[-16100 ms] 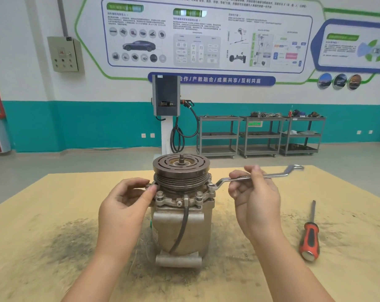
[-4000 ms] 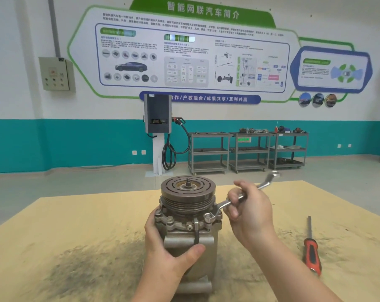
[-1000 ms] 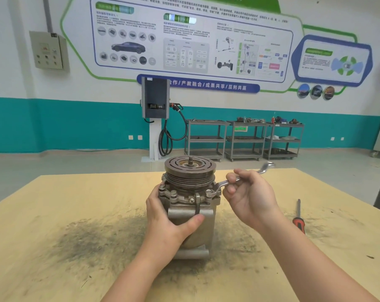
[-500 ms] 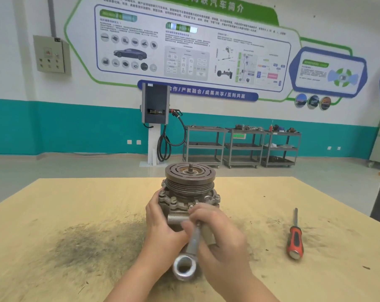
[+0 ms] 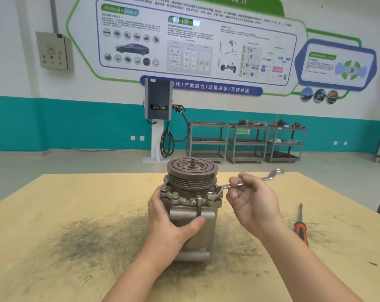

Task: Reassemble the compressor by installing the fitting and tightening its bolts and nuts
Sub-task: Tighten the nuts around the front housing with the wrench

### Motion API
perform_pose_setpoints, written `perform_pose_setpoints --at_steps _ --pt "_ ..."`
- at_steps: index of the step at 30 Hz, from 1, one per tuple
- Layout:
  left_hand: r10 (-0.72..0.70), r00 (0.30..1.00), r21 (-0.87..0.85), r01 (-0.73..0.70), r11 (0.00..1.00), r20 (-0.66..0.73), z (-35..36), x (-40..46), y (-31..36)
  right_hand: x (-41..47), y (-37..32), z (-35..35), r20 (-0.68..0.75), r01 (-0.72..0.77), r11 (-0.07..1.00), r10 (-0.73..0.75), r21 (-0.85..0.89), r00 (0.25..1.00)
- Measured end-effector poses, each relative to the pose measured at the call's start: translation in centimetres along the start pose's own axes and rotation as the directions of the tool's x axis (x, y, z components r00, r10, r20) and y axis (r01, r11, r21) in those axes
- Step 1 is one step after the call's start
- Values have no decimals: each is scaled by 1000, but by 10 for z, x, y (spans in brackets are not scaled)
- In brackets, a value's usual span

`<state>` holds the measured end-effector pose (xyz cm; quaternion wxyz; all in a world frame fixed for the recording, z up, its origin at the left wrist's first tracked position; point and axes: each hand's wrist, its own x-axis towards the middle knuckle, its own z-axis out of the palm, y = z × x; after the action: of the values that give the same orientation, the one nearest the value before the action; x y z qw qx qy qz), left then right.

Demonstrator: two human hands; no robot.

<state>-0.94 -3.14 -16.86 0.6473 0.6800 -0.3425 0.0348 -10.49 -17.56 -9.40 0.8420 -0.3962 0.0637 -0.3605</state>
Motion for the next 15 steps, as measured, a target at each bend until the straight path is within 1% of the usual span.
perform_pose_setpoints --at_steps 3,6,8,10,11,12,13,14,15 --pt "-8 1000 -15 8 1000 8 0 1 -1 7 -1 -1 27 -23 999 24 -26 999" --pt "-19 1000 -17 19 1000 13 0 2 -4 -4 10 -9 8 42 998 -43 57 999" --pt "-26 1000 -14 26 1000 15 0 1 -4 -19 19 -14 -16 149 983 -149 104 989" --pt "-19 1000 -13 19 1000 24 -1 0 -4 -34 33 -14 -31 336 941 -335 44 942" --pt "-14 999 -17 15 1000 39 -1 -1 -4 -44 41 -14 -23 445 895 -445 -32 895" --pt "-8 999 -35 10 999 51 -2 -1 -3 -52 50 -12 27 554 820 -556 -143 830" --pt "-5 998 -72 9 997 60 -4 0 -3 -59 58 -10 120 656 701 -652 -281 749" --pt "-4 998 -126 11 992 61 -6 2 -3 -64 63 -8 248 734 539 -709 -412 660" --pt "-16 998 -196 27 980 54 -10 6 -4 -66 67 -6 388 790 357 -723 -499 572"
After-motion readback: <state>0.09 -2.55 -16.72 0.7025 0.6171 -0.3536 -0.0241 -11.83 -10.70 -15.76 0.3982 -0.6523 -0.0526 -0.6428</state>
